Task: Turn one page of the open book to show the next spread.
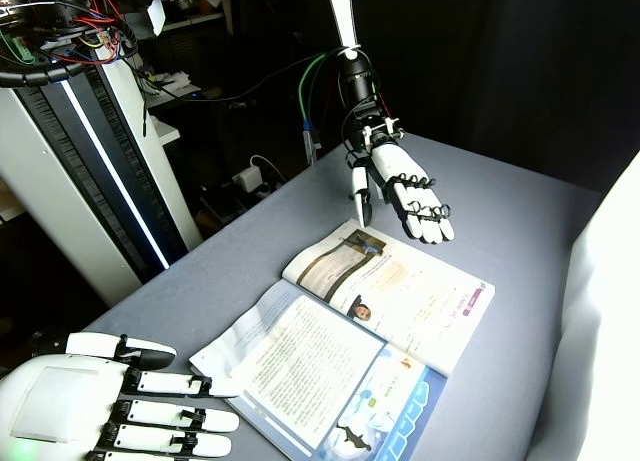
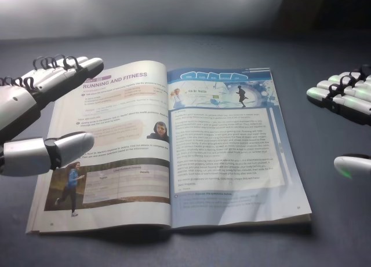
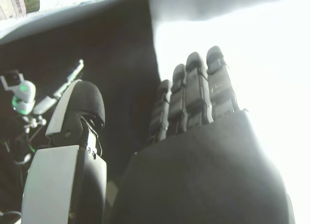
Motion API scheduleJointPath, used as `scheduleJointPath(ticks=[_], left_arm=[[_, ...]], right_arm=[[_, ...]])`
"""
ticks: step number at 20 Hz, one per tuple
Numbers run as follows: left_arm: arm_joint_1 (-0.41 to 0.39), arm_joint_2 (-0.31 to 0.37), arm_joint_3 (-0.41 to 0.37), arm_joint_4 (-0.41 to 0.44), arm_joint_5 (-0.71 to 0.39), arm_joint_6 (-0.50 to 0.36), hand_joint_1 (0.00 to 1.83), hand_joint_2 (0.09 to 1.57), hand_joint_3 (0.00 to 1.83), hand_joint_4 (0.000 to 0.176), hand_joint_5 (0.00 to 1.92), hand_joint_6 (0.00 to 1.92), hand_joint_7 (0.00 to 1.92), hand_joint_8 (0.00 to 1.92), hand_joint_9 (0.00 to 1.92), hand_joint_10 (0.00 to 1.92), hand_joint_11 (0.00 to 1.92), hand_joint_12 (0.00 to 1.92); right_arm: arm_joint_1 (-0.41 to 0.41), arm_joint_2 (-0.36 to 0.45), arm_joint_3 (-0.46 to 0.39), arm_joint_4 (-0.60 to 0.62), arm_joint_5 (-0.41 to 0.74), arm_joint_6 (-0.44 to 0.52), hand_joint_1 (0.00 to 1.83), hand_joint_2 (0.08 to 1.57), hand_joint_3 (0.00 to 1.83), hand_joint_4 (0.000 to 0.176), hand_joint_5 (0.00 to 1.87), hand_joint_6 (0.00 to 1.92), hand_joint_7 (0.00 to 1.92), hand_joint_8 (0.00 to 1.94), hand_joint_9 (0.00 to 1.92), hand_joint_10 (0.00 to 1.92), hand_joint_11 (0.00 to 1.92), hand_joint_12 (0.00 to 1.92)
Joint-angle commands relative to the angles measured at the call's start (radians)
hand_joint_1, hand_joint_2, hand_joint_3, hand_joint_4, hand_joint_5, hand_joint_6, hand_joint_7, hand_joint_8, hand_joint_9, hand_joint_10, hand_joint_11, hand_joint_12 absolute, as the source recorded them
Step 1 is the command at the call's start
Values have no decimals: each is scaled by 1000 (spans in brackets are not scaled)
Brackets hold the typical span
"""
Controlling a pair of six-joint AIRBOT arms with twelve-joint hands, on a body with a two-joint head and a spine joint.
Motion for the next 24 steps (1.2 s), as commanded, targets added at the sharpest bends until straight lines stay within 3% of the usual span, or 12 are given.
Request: scheduleJointPath(ticks=[1,2,4,7,10,11,12,13,15,17,19,24], left_arm=[[-5,4,3,-17,-120,-4,296,1191,61,96,11,1,0,0,0,0,0,0],[-5,4,2,-17,-121,-4,285,1187,53,96,6,0,0,0,0,0,0,0],[-3,5,-1,-17,-129,-4,342,1190,42,66,0,0,0,0,0,0,0,0],[-3,11,-4,-17,-133,-4,359,1200,29,67,0,0,0,0,0,0,0,0],[10,28,-11,-26,-140,-3,348,1223,32,40,0,0,0,0,0,0,0,0],[14,36,-16,-28,-142,-2,373,1246,39,39,0,0,0,0,0,0,0,0],[15,40,-18,-29,-143,0,370,1283,52,67,0,0,0,0,0,0,0,0],[17,46,-22,-28,-143,3,394,1294,53,70,0,0,0,0,0,0,0,0],[24,58,-27,-24,-135,6,463,1291,46,51,0,0,0,0,0,0,0,0],[42,74,-37,-22,-128,8,451,1298,45,43,0,0,0,0,0,0,0,0],[58,83,-44,-24,-126,9,426,1306,41,31,6,2,0,0,0,0,0,0],[100,85,-55,-51,-136,9,414,1296,24,42,24,6,0,0,0,0,0,0]], right_arm=[[13,5,1,7,104,-2,161,1271,34,0,0,0,0,0,0,0,0,0],[15,5,1,3,99,-2,185,1265,26,0,0,0,0,0,0,0,0,0],[28,4,1,-18,77,-1,174,1258,18,0,0,0,0,0,0,0,0,0],[62,-4,3,-66,17,-1,164,1275,19,0,0,0,0,0,0,0,0,0],[108,-38,19,-145,-83,16,138,1280,16,0,0,0,0,0,0,0,0,0],[123,-54,28,-177,-119,31,122,1293,19,0,0,0,0,0,0,0,0,0],[131,-63,35,-196,-142,40,108,1295,16,0,0,0,0,0,0,0,0,0],[140,-80,47,-233,-178,62,109,1295,14,0,0,0,0,0,0,0,0,0],[159,-106,64,-287,-232,91,155,1281,4,0,19,6,0,0,0,0,0,0],[172,-127,77,-329,-274,113,141,1274,0,0,21,6,0,0,0,0,0,0],[177,-140,84,-346,-298,117,48,1261,0,0,0,0,0,0,0,0,0,0],[177,-177,110,-366,-336,134,0,1259,0,0,0,0,0,0,0,0,0,0]])
